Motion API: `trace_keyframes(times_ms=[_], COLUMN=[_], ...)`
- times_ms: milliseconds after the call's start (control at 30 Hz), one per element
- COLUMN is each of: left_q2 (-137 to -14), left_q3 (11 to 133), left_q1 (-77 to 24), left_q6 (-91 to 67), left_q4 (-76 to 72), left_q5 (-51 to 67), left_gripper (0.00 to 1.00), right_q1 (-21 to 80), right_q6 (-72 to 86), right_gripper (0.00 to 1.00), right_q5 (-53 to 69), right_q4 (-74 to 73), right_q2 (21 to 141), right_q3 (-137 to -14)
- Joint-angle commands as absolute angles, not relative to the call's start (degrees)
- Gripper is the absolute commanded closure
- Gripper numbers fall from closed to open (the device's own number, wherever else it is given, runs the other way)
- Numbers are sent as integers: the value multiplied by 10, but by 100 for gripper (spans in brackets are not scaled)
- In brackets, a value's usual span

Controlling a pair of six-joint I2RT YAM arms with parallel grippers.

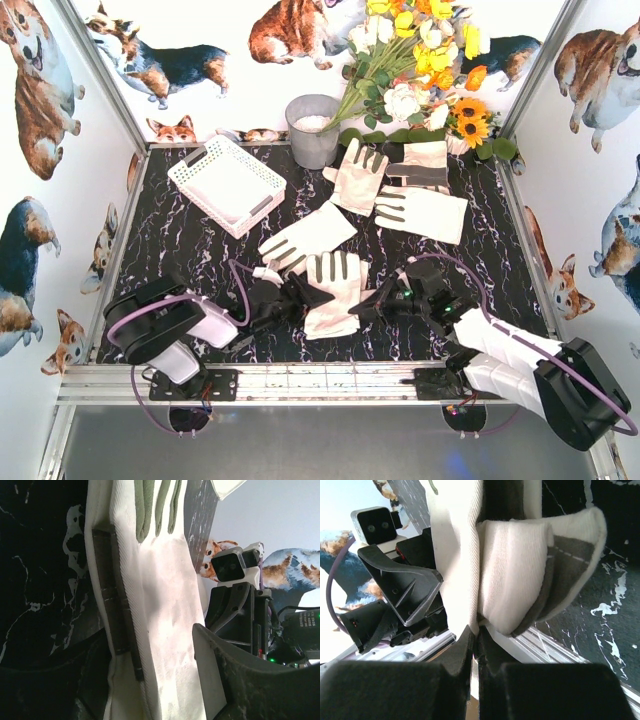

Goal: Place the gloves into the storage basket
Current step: Pick up the glove from the center of the board.

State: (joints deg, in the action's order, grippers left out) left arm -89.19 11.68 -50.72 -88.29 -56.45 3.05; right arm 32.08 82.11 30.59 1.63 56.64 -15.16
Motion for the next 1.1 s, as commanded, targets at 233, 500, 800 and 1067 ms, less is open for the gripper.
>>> trace_keyframes(times_ms=[233, 500, 800, 1067], left_q2=[-933, -984, -1031, -1032], left_q3=[149, 185, 221, 236], left_q1=[-480, -461, -432, -410], left_q6=[-876, -867, -859, -834], left_q4=[-628, -636, -628, -598], left_q5=[70, 112, 172, 209], left_gripper=[48, 48, 46, 71], right_q1=[316, 311, 281, 272], right_q6=[792, 776, 728, 683], right_gripper=[100, 100, 100, 100], right_q5=[361, 388, 444, 446], right_q4=[48, 34, -11, -48], right_q2=[581, 597, 624, 650], right_q3=[-153, -151, -169, -192])
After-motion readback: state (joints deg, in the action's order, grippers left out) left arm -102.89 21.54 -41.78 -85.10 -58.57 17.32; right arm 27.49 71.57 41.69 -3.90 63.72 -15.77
